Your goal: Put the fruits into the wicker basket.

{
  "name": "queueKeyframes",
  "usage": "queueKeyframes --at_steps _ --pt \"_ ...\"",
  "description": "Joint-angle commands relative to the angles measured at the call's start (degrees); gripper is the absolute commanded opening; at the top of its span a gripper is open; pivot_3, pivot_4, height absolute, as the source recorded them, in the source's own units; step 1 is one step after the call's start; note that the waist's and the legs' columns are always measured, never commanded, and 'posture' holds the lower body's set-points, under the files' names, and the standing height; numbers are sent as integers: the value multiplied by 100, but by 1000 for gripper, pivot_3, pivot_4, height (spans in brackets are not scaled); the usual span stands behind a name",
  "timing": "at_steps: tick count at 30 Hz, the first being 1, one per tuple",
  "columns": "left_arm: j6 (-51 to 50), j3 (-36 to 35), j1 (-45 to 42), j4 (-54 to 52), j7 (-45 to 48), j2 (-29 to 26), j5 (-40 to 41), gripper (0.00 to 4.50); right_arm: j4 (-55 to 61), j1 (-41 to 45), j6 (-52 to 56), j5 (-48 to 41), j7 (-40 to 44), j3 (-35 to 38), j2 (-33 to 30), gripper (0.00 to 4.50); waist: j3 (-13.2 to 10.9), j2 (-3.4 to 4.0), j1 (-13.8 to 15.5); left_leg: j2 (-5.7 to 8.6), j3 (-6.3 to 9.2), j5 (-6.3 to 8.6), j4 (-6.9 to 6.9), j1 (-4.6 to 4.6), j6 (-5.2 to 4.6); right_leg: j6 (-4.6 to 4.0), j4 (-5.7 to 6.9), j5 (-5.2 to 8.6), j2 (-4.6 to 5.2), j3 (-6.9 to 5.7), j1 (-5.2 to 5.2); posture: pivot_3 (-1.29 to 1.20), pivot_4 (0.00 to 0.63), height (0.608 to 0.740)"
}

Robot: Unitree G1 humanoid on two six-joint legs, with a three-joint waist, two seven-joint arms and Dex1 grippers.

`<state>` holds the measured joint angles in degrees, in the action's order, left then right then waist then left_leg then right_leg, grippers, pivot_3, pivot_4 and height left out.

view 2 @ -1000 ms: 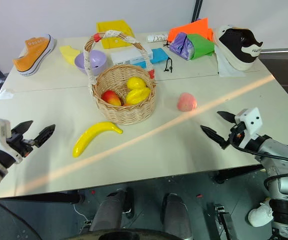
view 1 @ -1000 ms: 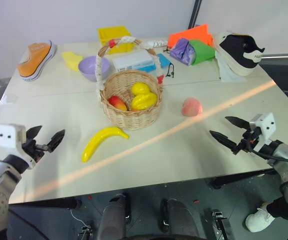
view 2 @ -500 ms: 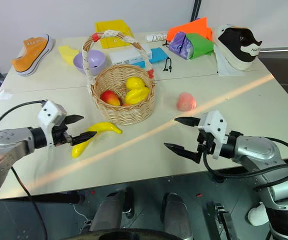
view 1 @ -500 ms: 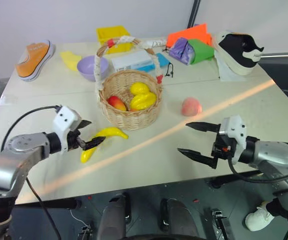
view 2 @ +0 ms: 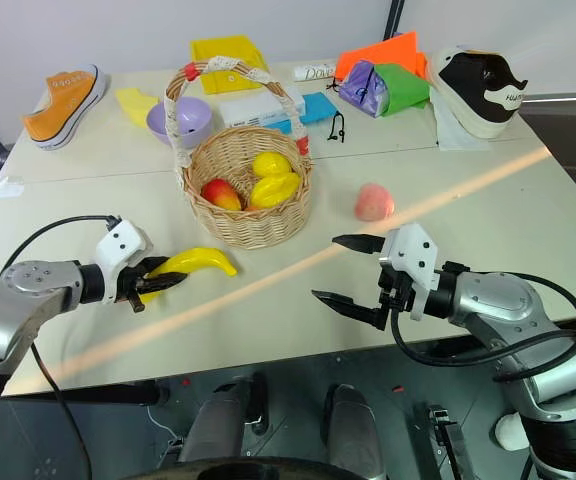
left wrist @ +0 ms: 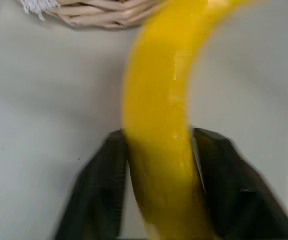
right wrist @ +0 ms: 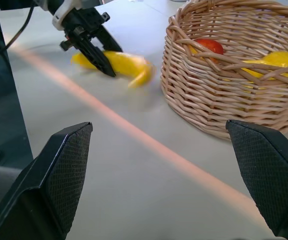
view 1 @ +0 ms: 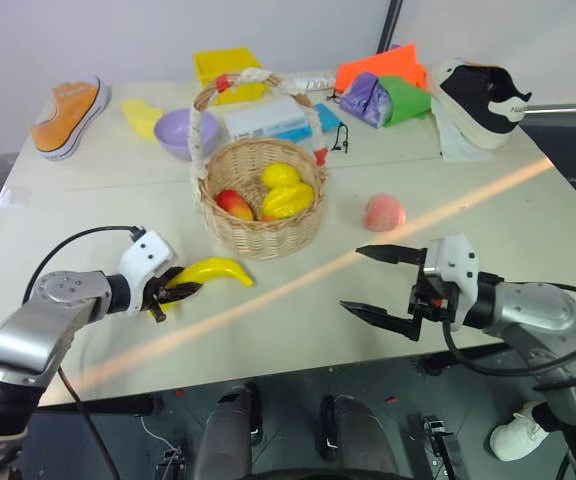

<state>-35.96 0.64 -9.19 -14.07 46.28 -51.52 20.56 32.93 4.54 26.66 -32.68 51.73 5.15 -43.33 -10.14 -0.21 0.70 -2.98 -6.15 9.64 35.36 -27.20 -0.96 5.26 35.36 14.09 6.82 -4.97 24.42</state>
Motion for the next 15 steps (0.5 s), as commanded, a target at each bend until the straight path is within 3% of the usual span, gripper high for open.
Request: queueKeyframes --at_steps 1,8,11,13,15 --pt "223 -436 265 87 43 -226 -174 1291 -26 59 -206 21 68 8 43 4500 0 0 -10 -1 0 0 -1 3 0 0 0 0 0 0 -1 0 150 740" --pt "-163 -2415 962 -417 291 -86 983 1291 -177 97 -354 85 149 1 11 4500 0 -2 14 -7 3 -1 -1 1 0 0 4 0 -1 -3 3 0 150 740" --pt "-614 -2939 638 -768 245 -95 1729 1291 -314 180 -413 141 196 -30 18 4500 1 -5 26 -5 9 0 13 1 0 0 3 0 2 -7 -5 0 150 740" --pt "-772 -2828 94 -977 60 -133 1968 1291 -448 281 -478 196 239 -50 14 4500 2 -9 53 -4 15 1 26 -2 0 -2 3 -1 3 -10 -11 0 150 740" --pt "-762 -2346 -489 -979 -254 -92 1718 1291 -572 405 -537 247 267 -80 30 4500 5 -10 70 -4 16 1 33 -4 -1 -10 2 -6 2 -13 -14 0 150 740"
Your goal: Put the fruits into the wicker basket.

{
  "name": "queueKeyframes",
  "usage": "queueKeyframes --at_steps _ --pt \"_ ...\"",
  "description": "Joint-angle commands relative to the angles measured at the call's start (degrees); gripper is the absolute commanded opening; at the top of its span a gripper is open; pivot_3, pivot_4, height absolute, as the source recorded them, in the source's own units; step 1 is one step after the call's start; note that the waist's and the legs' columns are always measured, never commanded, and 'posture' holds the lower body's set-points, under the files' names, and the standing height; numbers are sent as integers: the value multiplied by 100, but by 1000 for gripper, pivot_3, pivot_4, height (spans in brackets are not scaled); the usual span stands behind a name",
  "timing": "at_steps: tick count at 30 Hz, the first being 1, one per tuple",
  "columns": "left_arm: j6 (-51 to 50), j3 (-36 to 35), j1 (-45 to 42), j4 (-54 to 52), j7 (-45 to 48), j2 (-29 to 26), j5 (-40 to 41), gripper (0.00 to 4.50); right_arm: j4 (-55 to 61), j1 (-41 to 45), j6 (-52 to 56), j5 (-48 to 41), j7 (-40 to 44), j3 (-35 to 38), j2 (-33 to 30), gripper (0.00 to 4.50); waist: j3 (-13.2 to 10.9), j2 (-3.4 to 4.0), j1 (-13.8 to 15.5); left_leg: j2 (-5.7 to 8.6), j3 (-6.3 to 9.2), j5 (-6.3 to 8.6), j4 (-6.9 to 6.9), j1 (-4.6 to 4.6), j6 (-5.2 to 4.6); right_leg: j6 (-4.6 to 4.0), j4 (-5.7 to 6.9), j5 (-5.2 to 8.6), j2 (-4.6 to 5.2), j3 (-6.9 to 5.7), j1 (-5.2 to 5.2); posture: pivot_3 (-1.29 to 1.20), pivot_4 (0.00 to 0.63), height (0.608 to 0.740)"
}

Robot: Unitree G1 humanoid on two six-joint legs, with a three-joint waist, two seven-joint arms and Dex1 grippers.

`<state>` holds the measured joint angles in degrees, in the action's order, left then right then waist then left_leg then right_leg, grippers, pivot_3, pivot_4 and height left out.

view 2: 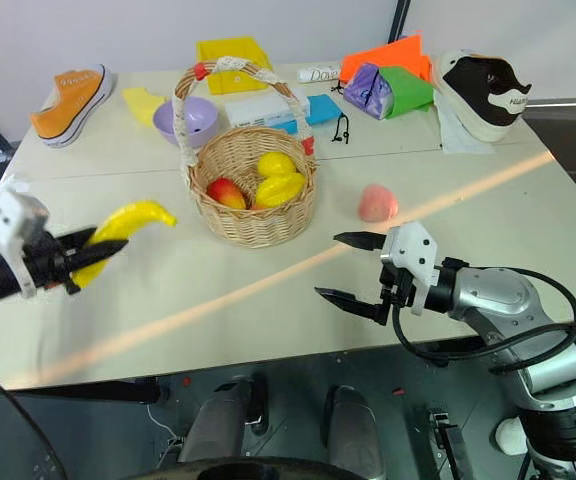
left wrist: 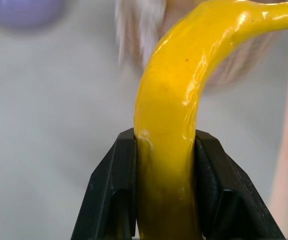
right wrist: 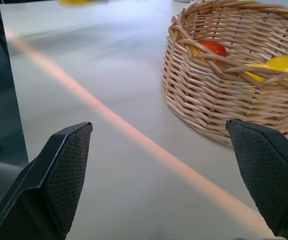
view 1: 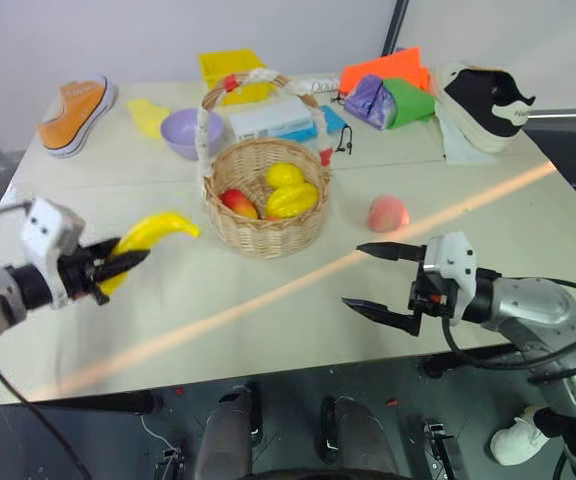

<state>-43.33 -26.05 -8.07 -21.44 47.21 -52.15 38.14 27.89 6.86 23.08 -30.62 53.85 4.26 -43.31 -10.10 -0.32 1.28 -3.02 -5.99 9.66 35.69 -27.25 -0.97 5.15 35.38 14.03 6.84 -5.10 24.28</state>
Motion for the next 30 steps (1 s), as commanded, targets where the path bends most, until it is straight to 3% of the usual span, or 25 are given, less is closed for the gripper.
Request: queueKeyframes --at_steps 1,6,14,18,21,25,30 --pt "4 623 -926 -197 -538 31 -251 1291 -111 223 -197 57 60 -4 40 4500 1 1 17 4 -3 0 1 4 -1 0 0 -1 0 1 -6 0 150 740" --pt "30 2463 -2900 230 -1304 824 -1298 1291 -193 355 -271 123 25 -72 120 4500 0 -2 125 12 -11 -8 32 -8 -13 23 25 -9 -21 -9 -33 0 150 740" --pt "157 3706 -4014 1211 -1532 1763 -2285 1291 -54 251 -277 246 -323 -3 225 4500 -2 -8 89 15 -11 -11 53 -9 -18 55 72 -8 -19 -4 -20 0 150 740" --pt "239 3704 -4053 1377 -1377 1850 -2395 2798 -50 209 -277 298 -469 49 207 4500 -2 -8 91 14 -11 -11 52 -9 -18 56 74 -8 -19 -4 -18 0 150 740" --pt "288 3489 -4053 1295 -1288 1790 -2360 4323 -227 208 -187 363 -658 178 171 4500 -2 -8 101 14 -10 -12 54 -10 -18 56 74 -8 -18 -4 -18 0 150 740" --pt "342 2979 -3973 1130 -1144 1868 -2001 4418 -749 420 -399 837 -1062 190 240 4500 -2 -9 96 15 -8 -11 58 -11 -18 54 74 -7 -16 -4 -21 0 150 740" --pt "507 2295 -3031 251 -263 1490 -1162 4418 -2297 1234 -359 1492 -1906 125 593 4500 -1 -6 -15 13 -13 -12 54 -7 -18 56 79 -9 -16 1 -18 0 150 740"
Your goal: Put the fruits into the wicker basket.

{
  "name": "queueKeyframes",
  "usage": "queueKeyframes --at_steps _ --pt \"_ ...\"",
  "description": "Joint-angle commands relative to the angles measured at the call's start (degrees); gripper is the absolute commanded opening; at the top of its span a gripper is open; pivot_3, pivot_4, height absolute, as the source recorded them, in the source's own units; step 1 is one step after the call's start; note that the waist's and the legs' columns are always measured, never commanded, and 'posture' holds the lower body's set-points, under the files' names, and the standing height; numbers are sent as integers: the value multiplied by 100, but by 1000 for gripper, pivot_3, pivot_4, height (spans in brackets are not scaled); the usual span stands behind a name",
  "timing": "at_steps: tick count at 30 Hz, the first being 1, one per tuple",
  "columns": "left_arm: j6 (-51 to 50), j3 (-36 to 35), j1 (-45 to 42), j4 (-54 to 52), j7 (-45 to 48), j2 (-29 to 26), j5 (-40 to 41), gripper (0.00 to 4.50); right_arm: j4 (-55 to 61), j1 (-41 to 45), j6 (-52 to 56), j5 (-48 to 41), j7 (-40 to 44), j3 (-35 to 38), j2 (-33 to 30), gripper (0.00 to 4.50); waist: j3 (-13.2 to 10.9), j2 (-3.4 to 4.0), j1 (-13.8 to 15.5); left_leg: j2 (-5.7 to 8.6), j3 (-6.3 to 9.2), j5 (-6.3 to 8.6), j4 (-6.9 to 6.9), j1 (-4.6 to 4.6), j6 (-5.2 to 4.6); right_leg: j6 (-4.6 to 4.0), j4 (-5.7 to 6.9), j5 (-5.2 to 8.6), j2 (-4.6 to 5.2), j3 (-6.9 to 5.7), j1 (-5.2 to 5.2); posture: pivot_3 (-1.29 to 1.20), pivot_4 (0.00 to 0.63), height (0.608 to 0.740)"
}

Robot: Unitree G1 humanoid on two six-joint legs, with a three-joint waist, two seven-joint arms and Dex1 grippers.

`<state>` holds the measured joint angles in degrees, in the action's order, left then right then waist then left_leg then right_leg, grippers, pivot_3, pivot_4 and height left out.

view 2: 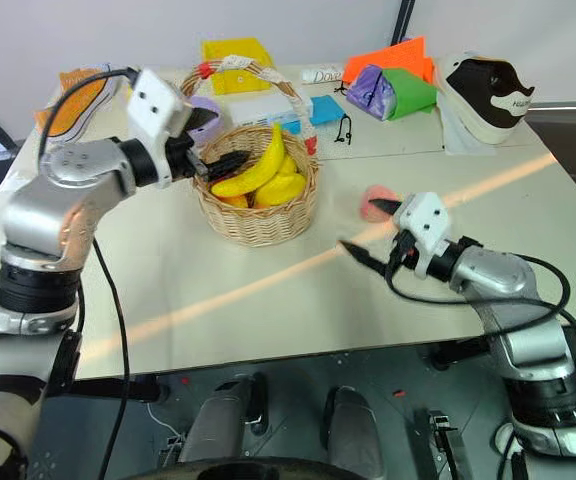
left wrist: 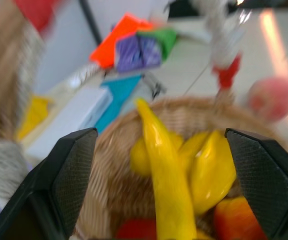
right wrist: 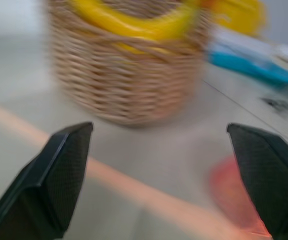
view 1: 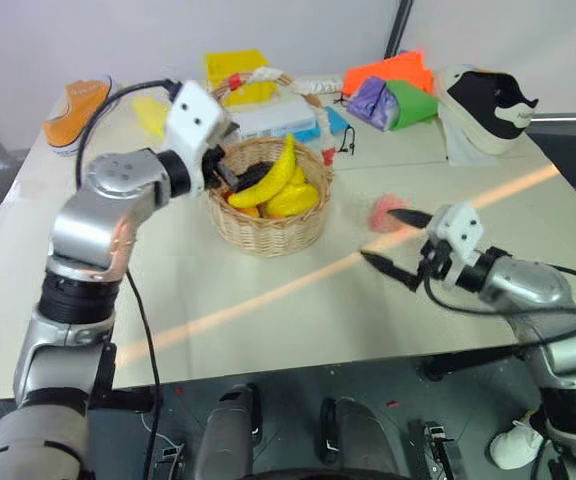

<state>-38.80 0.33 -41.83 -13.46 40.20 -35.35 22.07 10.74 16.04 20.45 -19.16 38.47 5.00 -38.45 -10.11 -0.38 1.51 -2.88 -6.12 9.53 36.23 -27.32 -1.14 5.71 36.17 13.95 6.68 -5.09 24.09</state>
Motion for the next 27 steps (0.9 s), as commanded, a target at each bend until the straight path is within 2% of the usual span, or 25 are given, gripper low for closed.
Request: queueKeyframes --at_steps 1,4,9,14,23,24,27 --pt "-59 -387 523 -717 566 -244 643 4418 -843 497 -129 410 -485 40 211 4500 0 0 -44 0 0 -1 -3 1 2 1 3 0 0 -1 0 0 150 740" --pt "-360 -424 1000 -1170 845 -355 1166 4418 -1608 1009 -173 589 -751 27 462 4500 0 0 -79 1 4 -4 -2 0 5 2 8 0 -2 -5 -2 0 150 740" --pt "-605 -311 1409 -1719 759 -372 1457 4418 -2387 1482 -8 470 -604 58 725 4500 0 1 -71 2 6 -5 0 0 5 3 7 0 -2 -4 -5 0 150 740" --pt "-717 -187 1508 -1942 577 -379 1449 4418 -2595 1587 215 312 -315 26 883 4500 0 1 -80 3 8 -5 1 2 4 4 7 0 -2 -4 -9 0 150 740" --pt "-674 -43 1497 -1900 496 -467 1349 4418 -3074 1789 328 237 -342 135 1095 4500 1 2 -74 3 9 -5 2 7 5 4 7 -1 -4 -4 -14 0 150 740" --pt "-666 -39 1494 -1890 496 -477 1341 4500 -3056 1783 353 203 -333 154 1102 3957 1 2 -78 3 9 -5 2 7 5 4 6 -1 -4 -4 -14 0 150 740" --pt "-639 -28 1485 -1862 496 -505 1317 4500 -2892 1739 447 93 -339 217 1117 2917 1 3 -82 2 9 -5 0 7 5 4 6 -1 -4 -4 -14 0 150 740"
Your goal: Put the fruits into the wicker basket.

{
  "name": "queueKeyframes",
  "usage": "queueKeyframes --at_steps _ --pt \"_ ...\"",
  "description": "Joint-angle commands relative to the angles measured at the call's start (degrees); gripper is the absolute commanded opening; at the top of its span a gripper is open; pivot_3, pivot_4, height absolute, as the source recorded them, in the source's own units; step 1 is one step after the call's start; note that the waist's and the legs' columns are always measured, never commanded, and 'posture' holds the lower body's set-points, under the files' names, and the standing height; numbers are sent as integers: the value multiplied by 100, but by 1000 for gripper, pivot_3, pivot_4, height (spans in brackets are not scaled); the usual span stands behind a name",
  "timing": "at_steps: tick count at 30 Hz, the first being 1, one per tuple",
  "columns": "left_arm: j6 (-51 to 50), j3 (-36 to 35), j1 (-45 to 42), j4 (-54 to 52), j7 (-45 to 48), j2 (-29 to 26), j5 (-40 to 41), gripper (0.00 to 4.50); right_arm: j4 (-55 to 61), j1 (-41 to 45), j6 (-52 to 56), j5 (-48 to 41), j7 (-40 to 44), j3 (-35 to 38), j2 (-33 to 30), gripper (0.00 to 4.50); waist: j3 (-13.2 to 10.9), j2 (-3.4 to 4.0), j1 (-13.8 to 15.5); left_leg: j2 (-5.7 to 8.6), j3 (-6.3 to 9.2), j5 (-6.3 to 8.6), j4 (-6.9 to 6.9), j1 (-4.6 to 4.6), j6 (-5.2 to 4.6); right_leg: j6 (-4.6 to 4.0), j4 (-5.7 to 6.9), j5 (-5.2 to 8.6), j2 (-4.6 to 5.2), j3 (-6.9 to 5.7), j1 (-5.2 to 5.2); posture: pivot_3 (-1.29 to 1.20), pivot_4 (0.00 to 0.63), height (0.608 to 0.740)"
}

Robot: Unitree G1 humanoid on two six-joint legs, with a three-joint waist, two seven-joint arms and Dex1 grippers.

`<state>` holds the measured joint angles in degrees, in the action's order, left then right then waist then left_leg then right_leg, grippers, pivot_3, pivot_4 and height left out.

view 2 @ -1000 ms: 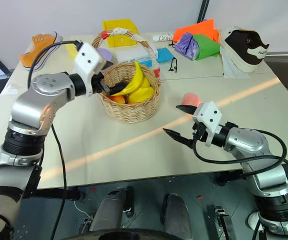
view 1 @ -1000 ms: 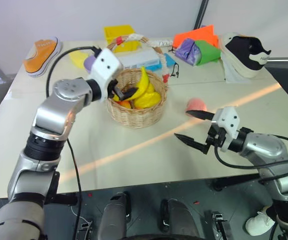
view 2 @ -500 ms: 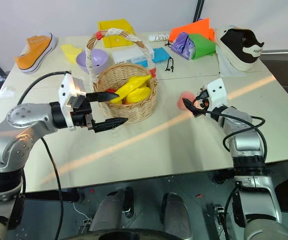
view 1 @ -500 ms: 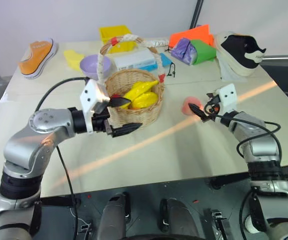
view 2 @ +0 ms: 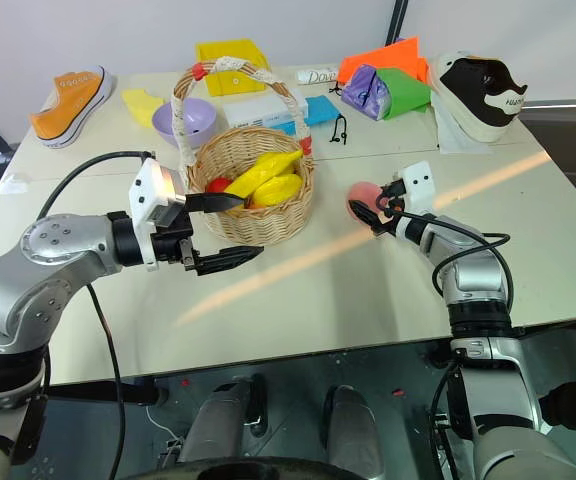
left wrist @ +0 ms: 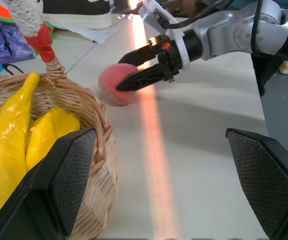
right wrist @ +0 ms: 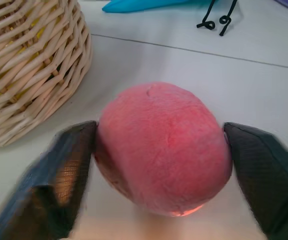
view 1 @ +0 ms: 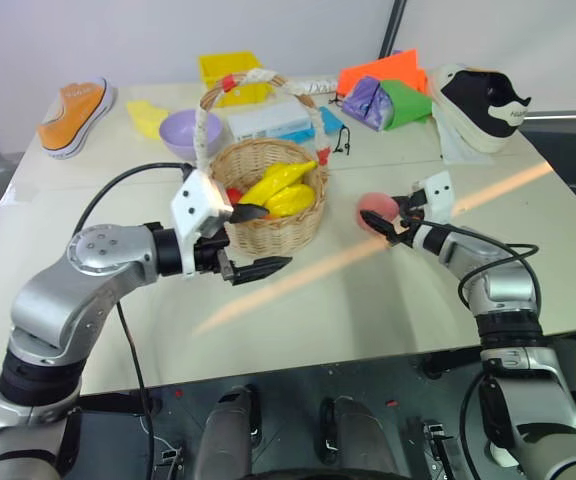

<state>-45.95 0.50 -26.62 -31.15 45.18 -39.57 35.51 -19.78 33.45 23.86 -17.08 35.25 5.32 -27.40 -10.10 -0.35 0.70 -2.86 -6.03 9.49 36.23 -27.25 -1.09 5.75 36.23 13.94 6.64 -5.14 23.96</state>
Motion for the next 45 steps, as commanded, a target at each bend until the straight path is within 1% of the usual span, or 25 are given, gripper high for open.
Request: queueKeyframes --at_steps 1,6,8,11,12,14,17,19,22,24,25,26,28,29,32,35,37,39,41,45 --pt "89 -50 -40 -78 -2 -92 -31 4500 266 -22 149 -174 -20 222 19 2783 0 0 -1 0 0 0 0 0 0 0 1 0 0 0 1 0 150 740" --pt "233 -305 91 91 -37 -269 -127 4500 1197 -233 174 -388 209 305 -178 2739 -2 3 -6 0 -1 0 -1 0 0 1 1 0 0 0 3 0 150 740" --pt "338 -492 216 212 -49 -388 -205 4500 1801 -346 226 -571 439 341 -346 2739 -3 6 -8 -1 -2 0 -3 0 0 1 1 0 0 1 6 0 150 740" --pt "567 -858 552 477 -56 -598 -368 4500 3128 -428 560 -1213 975 300 -634 2739 -6 12 -7 -3 -3 1 -7 -2 1 1 2 0 1 1 13 0 150 740" --pt "673 -976 679 549 -35 -639 -409 4500 3529 -394 680 -1408 1078 214 -667 2739 -6 13 -14 -4 -3 1 -8 -2 1 1 2 0 1 1 14 0 150 740" --pt "813 -1171 880 668 5 -663 -399 4500 4004 -200 962 -1633 1015 -37 -558 2739 -5 12 -31 -9 -3 2 -11 0 2 1 2 0 0 1 16 0 150 740" --pt "945 -1434 1073 777 16 -598 -306 4500 3948 481 1289 -1196 156 -777 221 2739 -5 12 -62 -15 -1 4 -10 2 5 -2 2 0 0 1 20 0 150 740" --pt "957 -1545 1111 763 -22 -535 -204 4500 3745 776 1281 -832 -215 -1126 622 2739 -5 12 -83 -16 0 5 -10 -1 11 -10 3 0 0 2 28 0 150 740" --pt "961 -1607 1177 640 -73 -473 -125 4500 2967 1207 1055 -196 -691 -1643 1233 2739 -3 10 -19 -11 -5 1 -9 -10 11 -9 3 -1 2 1 38 0 150 740" --pt "984 -1583 1200 581 -121 -442 -131 4500 2528 1390 853 69 -880 -1750 1505 2739 -3 10 -10 -8 -12 1 -8 -11 10 -9 2 -2 5 1 35 0 150 740" --pt "979 -1576 1206 544 -147 -427 -126 4500 2394 1437 749 172 -911 -1762 1562 3234 -3 9 2 -7 -13 1 -7 -14 10 -9 2 -3 5 1 33 0 150 740" --pt "969 -1571 1210 515 -166 -418 -121 4500 2315 1460 669 247 -916 -1765 1587 3778 -3 9 8 -7 -13 0 -7 -15 10 -8 2 -3 5 1 32 0 150 740" --pt "955 -1567 1214 482 -190 -407 -114 4500 2226 1477 566 338 -899 -1760 1622 4478 -3 9 0 -6 -13 1 -7 -15 11 -8 2 -3 5 1 30 0 150 740" --pt "952 -1567 1217 470 -201 -404 -111 4500 2221 1472 537 357 -874 -1748 1632 4478 -3 9 -12 -6 -15 1 -7 -15 12 -8 2 -3 5 1 30 0 150 740" --pt "908 -1609 1260 339 -256 -395 -56 4500 2905 1234 381 265 -452 -1647 1268 4478 -3 9 -19 -8 -17 0 -11 -15 12 -6 6 -4 4 1 37 0 150 740" --pt "911 -1598 1259 300 -291 -396 -19 4500 3539 951 402 -163 -31 -1191 829 4478 -3 9 -11 -8 -16 -1 -17 -14 11 -4 8 -4 4 1 38 0 150 740" --pt "930 -1579 1227 279 -298 -376 27 4500 3758 794 558 -455 106 -780 546 4478 -3 9 -8 -8 -16 -1 -14 -14 11 -4 8 -4 4 1 37 0 150 740" --pt "941 -1544 1184 279 -290 -364 67 4500 3769 686 665 -514 90 -554 332 4478 -2 8 -9 -8 -16 0 -11 -13 12 -5 7 -4 4 1 35 0 150 740" --pt "962 -1477 1127 308 -294 -344 74 4500 3582 659 763 -422 -92 -468 263 4478 -2 8 -16 -9 -16 3 -9 -11 17 -6 6 -4 4 2 34 0 150 740" --pt "1058 -1291 961 412 -308 -213 4 4500 2854 837 708 -111 -558 -517 505 4478 -2 9 -28 -10 -16 -1 -12 -8 12 -6 8 -3 2 2 35 0 150 740"
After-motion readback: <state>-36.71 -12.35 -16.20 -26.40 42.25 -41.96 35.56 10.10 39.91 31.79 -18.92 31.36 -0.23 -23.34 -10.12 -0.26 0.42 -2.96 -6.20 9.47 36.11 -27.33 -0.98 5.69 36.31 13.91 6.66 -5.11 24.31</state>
